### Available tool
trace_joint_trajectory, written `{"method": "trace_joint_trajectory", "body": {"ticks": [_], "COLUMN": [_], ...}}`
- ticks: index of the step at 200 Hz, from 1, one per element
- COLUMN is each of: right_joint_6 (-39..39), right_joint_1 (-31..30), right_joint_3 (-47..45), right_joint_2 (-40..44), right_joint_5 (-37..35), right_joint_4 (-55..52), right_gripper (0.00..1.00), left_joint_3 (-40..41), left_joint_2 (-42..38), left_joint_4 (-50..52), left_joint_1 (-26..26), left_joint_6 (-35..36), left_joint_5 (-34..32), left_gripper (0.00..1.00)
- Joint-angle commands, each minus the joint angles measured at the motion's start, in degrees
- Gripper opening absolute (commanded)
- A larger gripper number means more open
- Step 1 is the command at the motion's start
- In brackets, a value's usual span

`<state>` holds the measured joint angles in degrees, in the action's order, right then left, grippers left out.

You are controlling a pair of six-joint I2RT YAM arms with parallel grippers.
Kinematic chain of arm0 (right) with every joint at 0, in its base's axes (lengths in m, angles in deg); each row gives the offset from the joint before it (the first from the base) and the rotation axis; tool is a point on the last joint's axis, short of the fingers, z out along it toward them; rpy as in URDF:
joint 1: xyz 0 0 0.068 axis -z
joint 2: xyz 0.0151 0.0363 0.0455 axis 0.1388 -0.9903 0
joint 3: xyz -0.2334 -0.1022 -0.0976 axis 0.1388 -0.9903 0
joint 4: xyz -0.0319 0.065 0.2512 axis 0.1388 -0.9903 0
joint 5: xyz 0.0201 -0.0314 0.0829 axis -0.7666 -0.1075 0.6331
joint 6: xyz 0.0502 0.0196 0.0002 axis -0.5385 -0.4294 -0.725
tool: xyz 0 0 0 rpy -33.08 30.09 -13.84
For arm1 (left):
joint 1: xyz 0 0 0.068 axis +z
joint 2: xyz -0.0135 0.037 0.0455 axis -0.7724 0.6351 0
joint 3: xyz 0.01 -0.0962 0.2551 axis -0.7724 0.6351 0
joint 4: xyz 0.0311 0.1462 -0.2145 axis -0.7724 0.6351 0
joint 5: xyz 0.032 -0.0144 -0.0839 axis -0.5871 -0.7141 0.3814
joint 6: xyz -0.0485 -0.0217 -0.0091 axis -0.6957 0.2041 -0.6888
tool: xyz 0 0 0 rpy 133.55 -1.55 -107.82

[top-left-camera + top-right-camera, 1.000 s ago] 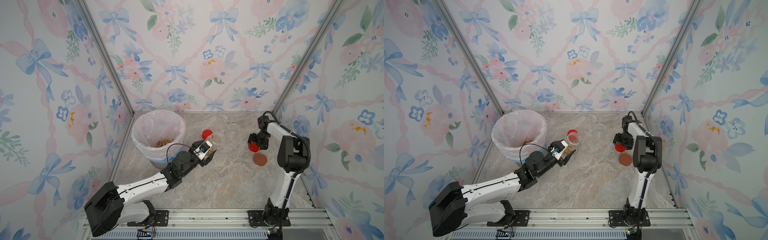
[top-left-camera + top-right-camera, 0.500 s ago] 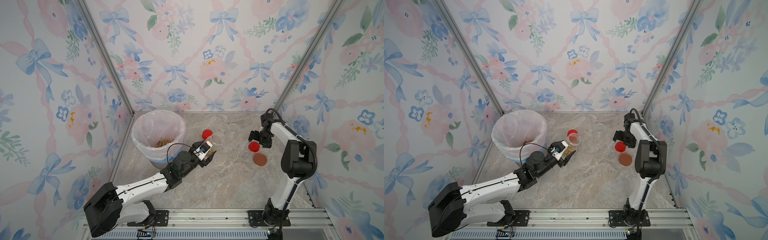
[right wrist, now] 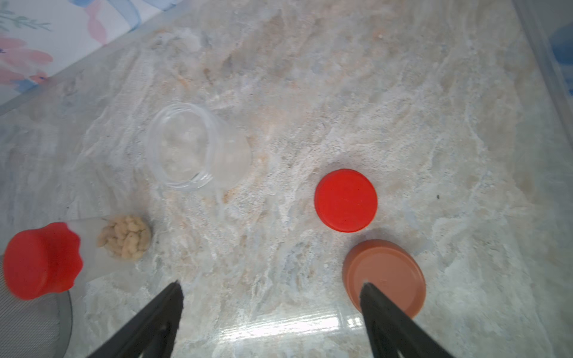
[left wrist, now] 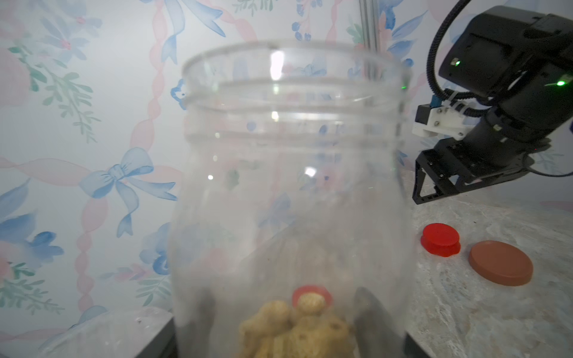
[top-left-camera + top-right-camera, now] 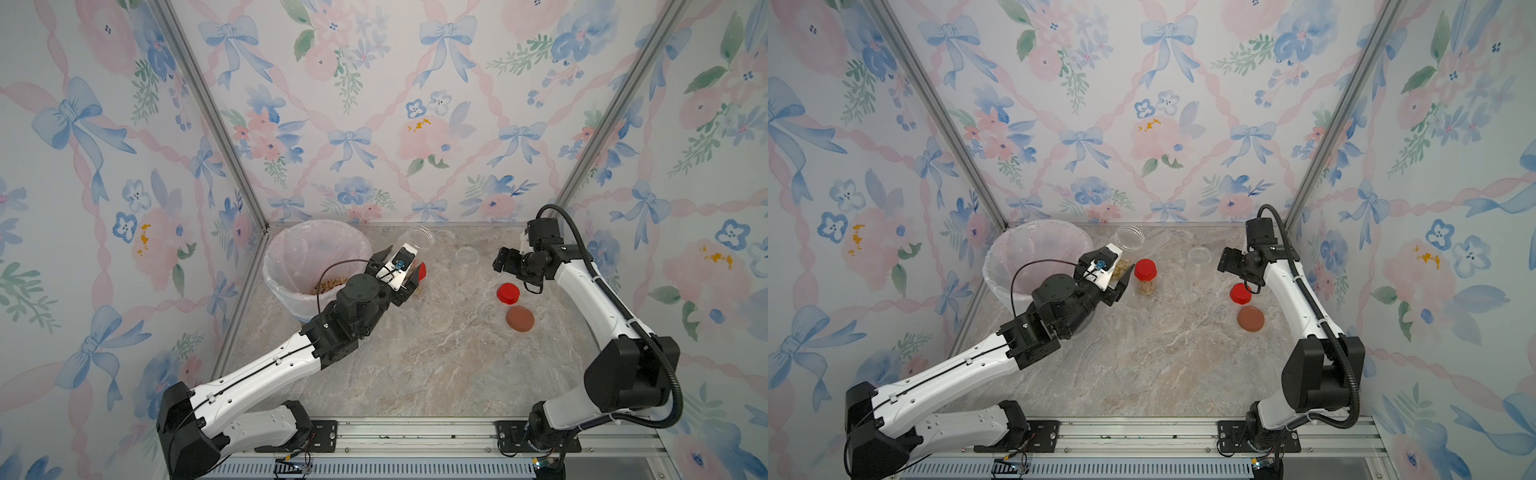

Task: Empty moldy peanuts from jars
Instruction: Pour the moldy peanuts from the jar into the trash bin.

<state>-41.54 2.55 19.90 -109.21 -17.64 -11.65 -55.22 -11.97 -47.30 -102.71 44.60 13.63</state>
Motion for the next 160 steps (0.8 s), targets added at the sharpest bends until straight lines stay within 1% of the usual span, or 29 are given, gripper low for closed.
{"method": "trace_joint_trajectory", "body": {"ticks": [1, 18, 31, 46, 58, 63, 75, 98, 108, 129, 140, 160], "right_joint_6": [0.7, 1.0, 0.9, 0.8, 0.9, 1.0, 0.7, -0.1, -0.3, -0.4, -0.4, -0.3], "right_joint_1": [-1.9, -2.6, -2.8, -2.9, -3.2, -3.4, -3.9, -4.6, -4.7, -4.7, -4.6, -4.6], "right_joint_3": [-1.9, -2.9, -4.3, -5.5, -6.0, -6.3, -7.1, -9.6, -10.9, -13.8, -14.1, -14.2], "right_joint_2": [0.8, 1.4, 2.1, 2.6, 2.8, 2.8, 3.0, 3.7, 4.5, 5.9, 5.5, 4.9], "right_joint_5": [1.0, 2.1, 2.9, 4.3, 4.7, 4.8, 5.0, 6.6, 6.5, 5.9, 6.3, 6.9], "right_joint_4": [3.1, 4.7, 6.6, 8.1, 8.7, 8.8, 9.5, 11.7, 12.5, 14.7, 14.9, 15.2], "right_gripper": [0.91, 0.91, 0.91, 0.91, 0.91, 0.91, 0.9, 0.9, 0.9, 0.9, 0.9, 0.89], "left_joint_3": [-3.3, -4.8, -5.3, -4.7, -4.3, -4.4, -4.9, -6.7, -6.8, -5.7, -5.3, -4.3], "left_joint_2": [-3.4, -5.6, -7.0, -8.3, -8.5, -8.5, -8.2, -8.7, -9.0, -8.7, -7.9, -6.5], "left_joint_4": [8.5, 10.8, 12.4, 13.2, 13.0, 13.0, 13.2, 13.1, 13.0, 13.0, 13.0, 12.9], "left_joint_1": [0.3, 0.4, 0.5, 0.5, 2.0, 3.0, 5.4, 9.6, 11.2, 12.7, 13.4, 15.0], "left_joint_6": [3.1, 4.7, 6.5, 10.9, 14.4, 17.2, 20.5, 23.8, 25.6, 31.0, 33.4, 38.5], "left_joint_5": [-10.8, -15.5, -20.2, -25.8, -29.9, -31.6, -34.5, -35.8, -35.5, -35.9, -37.1, -38.9], "left_gripper": [0.16, 0.16, 0.17, 0.18, 0.19, 0.19, 0.19, 0.18, 0.17, 0.18, 0.19, 0.19]}}
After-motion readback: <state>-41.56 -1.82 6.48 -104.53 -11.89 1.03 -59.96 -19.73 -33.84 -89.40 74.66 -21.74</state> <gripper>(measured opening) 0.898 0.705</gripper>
